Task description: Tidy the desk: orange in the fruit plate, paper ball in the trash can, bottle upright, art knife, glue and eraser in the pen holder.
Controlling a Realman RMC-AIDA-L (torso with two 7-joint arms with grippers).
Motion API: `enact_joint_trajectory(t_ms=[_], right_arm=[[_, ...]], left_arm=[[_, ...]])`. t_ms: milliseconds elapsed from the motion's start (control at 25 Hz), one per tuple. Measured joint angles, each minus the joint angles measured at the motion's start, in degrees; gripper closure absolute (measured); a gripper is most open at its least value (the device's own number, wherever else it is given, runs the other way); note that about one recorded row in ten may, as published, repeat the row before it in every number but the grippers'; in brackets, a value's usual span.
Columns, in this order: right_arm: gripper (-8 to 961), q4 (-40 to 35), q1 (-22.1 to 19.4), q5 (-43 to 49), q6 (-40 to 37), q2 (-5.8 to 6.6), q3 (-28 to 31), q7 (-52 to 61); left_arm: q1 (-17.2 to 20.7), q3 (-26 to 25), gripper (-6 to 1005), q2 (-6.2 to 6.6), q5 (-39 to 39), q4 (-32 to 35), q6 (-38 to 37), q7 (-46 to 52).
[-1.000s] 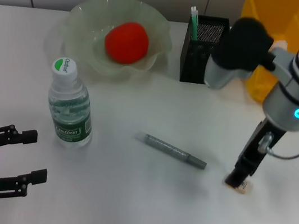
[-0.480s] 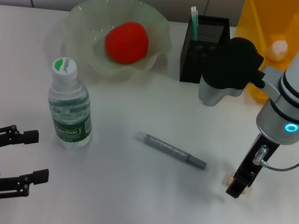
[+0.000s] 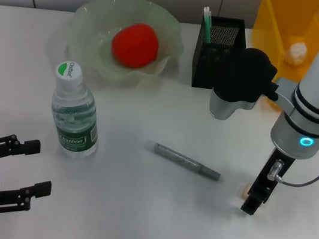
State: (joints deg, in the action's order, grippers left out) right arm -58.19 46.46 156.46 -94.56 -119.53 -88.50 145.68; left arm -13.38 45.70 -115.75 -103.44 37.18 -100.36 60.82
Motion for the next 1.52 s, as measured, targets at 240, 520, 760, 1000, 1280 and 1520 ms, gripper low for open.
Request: enact_joint_trajectory(t_ms=[240,520,760,1000,1280,1520], right_arm=[[298,0.0,-0.2,-0.1,0.1,0.0,0.0,0.0],[378,0.1,-0.1,0.0,0.1,0.0,0.0,-0.1],[604,0.2,-0.1,0.1,0.1,0.0,0.0,-0.2],[702,-2.5,-0.5,-0.1,-1.3,0.23,1.9,-0.5],[702,-12.7,-1.3,1.6,-6.3,0.48,6.6,-0.9],[703,-24.8,-1.7,4.8,-5.3,0.58,12.3,-1.1]], left_arm=[[-0.1,0.0,204,0.0,0.0,0.0,0.2,0.0],[-0.1,-0.2,204,0.0,0.2,0.0,0.6,-0.2],[-0.3,-0.9,204,0.0,0.3,0.0,0.6,-0.6],[-0.7,-0.9,204,0.0,0.4,0.1,0.7,-0.6],[-0.7,-1.1,204,-0.02,0.4,0.0,0.8,-0.6],[-0.6,-1.1,204,-0.24,0.4,0.0,0.8,-1.0]])
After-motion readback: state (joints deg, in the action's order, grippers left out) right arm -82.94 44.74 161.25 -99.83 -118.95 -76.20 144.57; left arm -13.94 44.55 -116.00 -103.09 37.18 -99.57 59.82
